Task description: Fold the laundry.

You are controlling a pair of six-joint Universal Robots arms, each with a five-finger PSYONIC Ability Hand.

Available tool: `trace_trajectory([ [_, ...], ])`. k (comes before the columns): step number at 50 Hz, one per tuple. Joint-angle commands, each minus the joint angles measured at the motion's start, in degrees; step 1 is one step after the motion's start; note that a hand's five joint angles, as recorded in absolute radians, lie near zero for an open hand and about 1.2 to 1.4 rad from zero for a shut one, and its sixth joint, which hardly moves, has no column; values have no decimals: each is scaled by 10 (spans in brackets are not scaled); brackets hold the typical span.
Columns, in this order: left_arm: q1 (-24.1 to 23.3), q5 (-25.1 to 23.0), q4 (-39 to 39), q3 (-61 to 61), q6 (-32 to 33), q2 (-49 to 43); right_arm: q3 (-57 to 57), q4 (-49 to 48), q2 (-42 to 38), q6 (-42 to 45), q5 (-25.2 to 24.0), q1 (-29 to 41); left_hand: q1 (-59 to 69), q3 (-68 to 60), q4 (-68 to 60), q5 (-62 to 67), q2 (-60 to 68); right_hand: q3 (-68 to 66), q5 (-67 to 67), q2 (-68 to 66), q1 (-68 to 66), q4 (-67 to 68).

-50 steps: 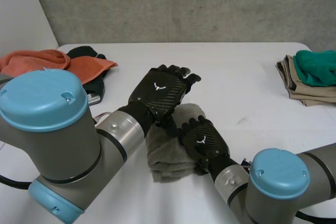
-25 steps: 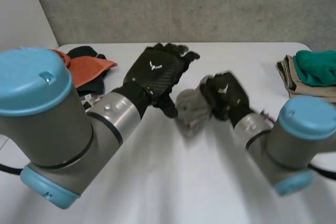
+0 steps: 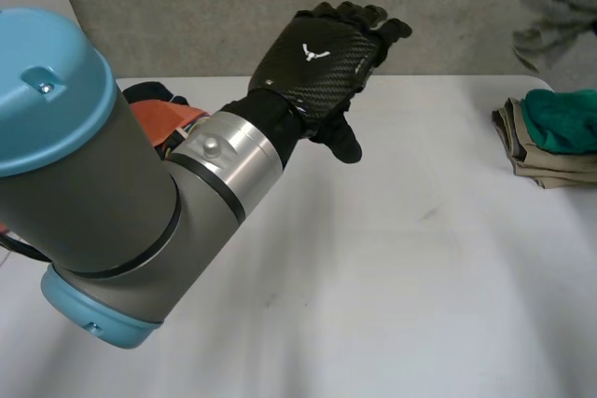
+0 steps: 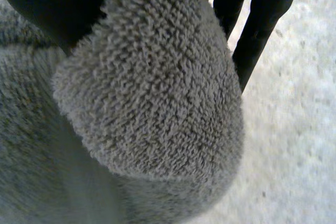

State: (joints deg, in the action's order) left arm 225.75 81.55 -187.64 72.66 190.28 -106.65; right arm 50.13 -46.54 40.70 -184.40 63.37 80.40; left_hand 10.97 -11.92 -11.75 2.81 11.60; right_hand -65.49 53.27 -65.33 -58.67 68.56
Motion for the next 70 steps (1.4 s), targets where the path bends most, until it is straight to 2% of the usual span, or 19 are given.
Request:
trace_trajectory([
  [1,-5,-33,0,8,-15,-5,-42,-29,-127,4,-65,-60,1,9,7,-18,-5,-145,167,-147,-213,114],
  [8,-6,-62,1,13,-44,-6,-12,-72,-184,11,-92,-103,-10,19,18,-28,-16,-145,167,-147,-213,114],
  [15,-6,-66,-1,23,-46,-6,31,-87,-177,41,-139,-142,-10,19,18,-28,-16,-145,167,-147,-213,114],
  [21,-6,-66,0,24,-45,-7,49,-86,-164,46,-148,-151,-10,19,18,-28,-16,-145,167,-147,-213,114],
  [25,-7,-67,1,24,-46,-5,56,-75,-146,47,-141,-151,-10,19,18,-28,-16,-5,27,-7,-73,-26],
  [26,-8,-67,1,24,-46,-4,58,-59,-136,48,-133,-151,-10,19,18,-28,-16,172,-150,171,104,-203],
  [30,-13,-68,1,23,-45,0,63,16,-109,74,-95,-151,-10,19,18,-28,-16,555,-533,553,487,-586],
  [36,-15,-67,2,23,-45,3,74,185,-34,162,-60,-152,-10,19,18,-28,-16,555,-533,553,487,-586],
  [40,-15,-67,2,25,-45,10,89,301,11,281,-12,-155,-10,19,18,-28,-16,555,-533,553,487,-586],
  [43,-15,-67,2,25,-45,15,99,370,56,389,64,-172,-10,19,18,-28,-16,555,-533,553,487,-586],
  [44,-15,-67,2,25,-45,17,100,397,77,445,116,-184,-10,19,18,-28,-16,555,-533,553,487,-586],
  [48,-15,-67,0,23,-44,31,95,400,118,518,216,-193,-10,19,18,-28,-16,555,-533,553,487,-586],
  [51,-13,-66,-3,20,-43,38,96,338,140,503,242,-187,-9,19,17,-28,-16,555,-533,553,487,-586],
  [54,-8,-54,-3,8,-42,48,124,274,176,464,230,-167,-1,10,9,-19,-7,555,-533,553,487,-586],
  [57,7,-24,-4,-8,-42,53,194,197,249,395,189,-122,4,5,4,-14,-2,555,-533,553,487,-586],
  [58,15,-10,-4,-11,-41,53,241,158,283,356,151,-101,6,4,2,-12,0,555,-533,553,487,-586],
  [63,125,80,-2,-24,-22,52,383,76,370,275,40,-24,4,5,4,-14,-2,555,-533,553,487,-586],
  [66,176,83,-5,-23,4,44,468,41,403,259,-12,26,3,7,5,-16,-4,555,-533,553,487,-586],
  [70,285,83,-6,-26,101,-32,537,44,417,265,-30,91,3,7,5,-16,-4,555,-533,553,487,-586],
])
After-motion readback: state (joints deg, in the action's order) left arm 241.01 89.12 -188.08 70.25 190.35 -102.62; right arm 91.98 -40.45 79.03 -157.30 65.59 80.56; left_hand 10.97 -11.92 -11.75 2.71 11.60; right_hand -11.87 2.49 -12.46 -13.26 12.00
